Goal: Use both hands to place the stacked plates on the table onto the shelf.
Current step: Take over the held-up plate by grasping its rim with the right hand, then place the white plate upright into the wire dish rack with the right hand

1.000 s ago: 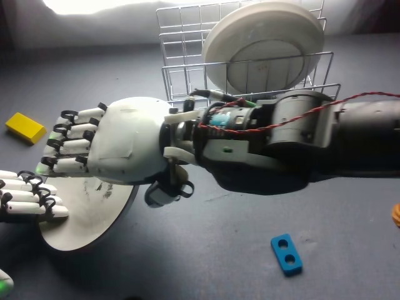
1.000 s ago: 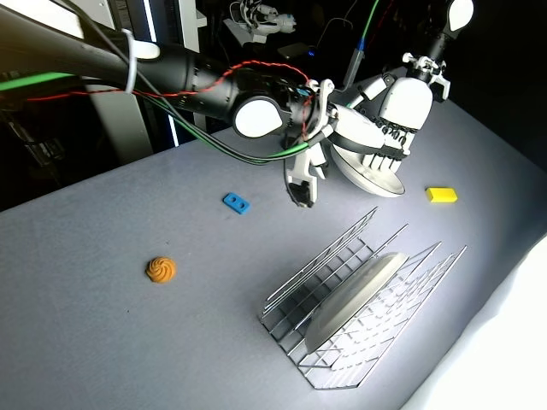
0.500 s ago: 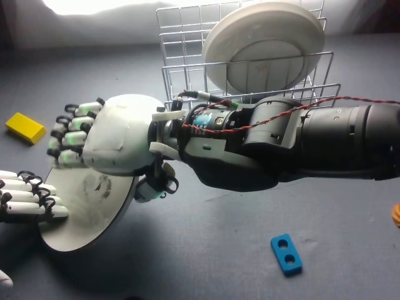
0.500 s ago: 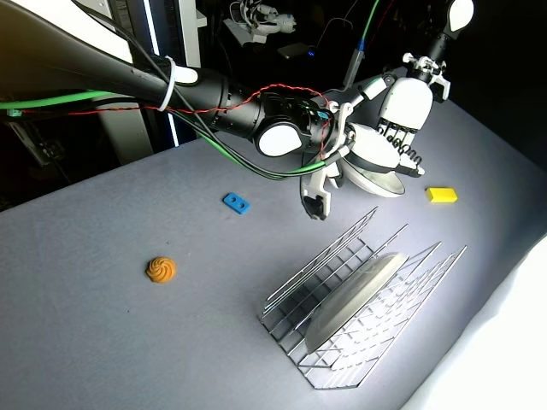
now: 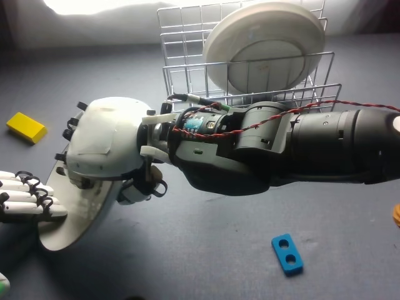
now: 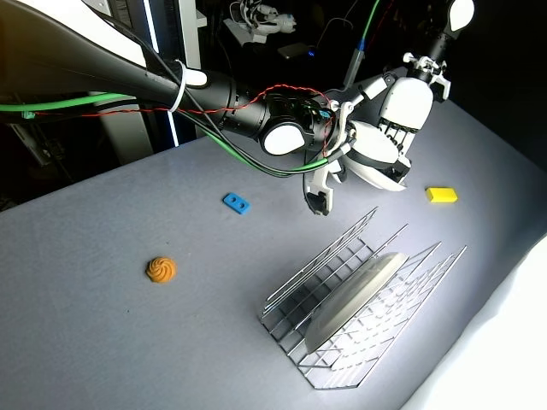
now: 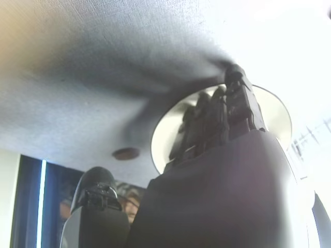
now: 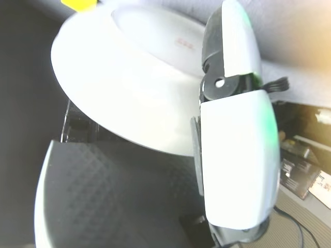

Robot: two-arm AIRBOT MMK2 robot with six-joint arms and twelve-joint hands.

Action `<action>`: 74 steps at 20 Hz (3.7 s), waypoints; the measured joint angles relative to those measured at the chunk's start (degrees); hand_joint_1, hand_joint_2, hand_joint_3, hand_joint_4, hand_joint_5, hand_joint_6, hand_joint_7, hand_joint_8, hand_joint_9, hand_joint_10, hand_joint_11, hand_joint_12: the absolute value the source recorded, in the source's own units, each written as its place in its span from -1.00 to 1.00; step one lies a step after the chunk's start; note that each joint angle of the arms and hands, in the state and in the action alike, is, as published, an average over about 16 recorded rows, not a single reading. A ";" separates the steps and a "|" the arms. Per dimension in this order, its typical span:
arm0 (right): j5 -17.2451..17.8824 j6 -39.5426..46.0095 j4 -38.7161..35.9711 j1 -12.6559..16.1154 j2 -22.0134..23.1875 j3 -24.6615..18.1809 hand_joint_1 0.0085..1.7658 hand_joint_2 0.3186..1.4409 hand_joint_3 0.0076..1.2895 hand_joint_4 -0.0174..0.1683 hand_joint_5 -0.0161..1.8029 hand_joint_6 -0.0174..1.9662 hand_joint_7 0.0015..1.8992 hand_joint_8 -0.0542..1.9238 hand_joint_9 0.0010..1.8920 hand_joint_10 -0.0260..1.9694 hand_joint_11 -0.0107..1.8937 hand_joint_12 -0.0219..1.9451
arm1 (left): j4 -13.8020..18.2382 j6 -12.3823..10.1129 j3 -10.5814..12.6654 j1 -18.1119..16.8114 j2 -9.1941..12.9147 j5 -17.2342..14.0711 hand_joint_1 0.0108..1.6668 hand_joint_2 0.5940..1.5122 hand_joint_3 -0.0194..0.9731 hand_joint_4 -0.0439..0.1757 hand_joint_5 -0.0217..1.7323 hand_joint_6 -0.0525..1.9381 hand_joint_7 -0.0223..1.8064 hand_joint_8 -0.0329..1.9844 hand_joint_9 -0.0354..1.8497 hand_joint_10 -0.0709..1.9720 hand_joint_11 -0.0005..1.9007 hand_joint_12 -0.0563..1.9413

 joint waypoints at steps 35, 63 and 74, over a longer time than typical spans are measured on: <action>-16.59 1.15 16.62 19.87 29.73 -23.48 0.53 0.17 -0.99 -0.81 0.14 -0.06 0.20 -0.33 0.11 -0.01 -0.09 -0.01 | 20.85 -12.10 -2.49 -31.21 10.91 -10.78 -1.00 0.08 -0.92 -0.56 -0.96 -0.94 -0.95 -0.97 -0.94 -0.91 -0.98 -0.94; -8.56 6.65 41.20 21.78 39.87 -23.95 0.56 0.17 -0.99 -0.82 0.08 0.00 0.15 -0.24 0.07 0.06 -0.12 0.07 | 28.76 -15.85 -0.30 -40.14 10.08 -14.70 -1.00 0.09 -0.92 -0.59 -0.95 -0.94 -0.96 -0.97 -0.94 -0.91 -0.98 -0.94; -4.76 26.82 27.60 17.43 39.43 -20.99 0.56 0.17 -0.99 -0.83 0.08 -0.01 0.13 -0.22 0.06 0.10 -0.13 0.09 | 29.51 -15.87 0.25 -42.22 8.70 -15.85 -1.00 0.09 -0.92 -0.57 -0.95 -0.94 -0.96 -0.97 -0.94 -0.91 -0.98 -0.94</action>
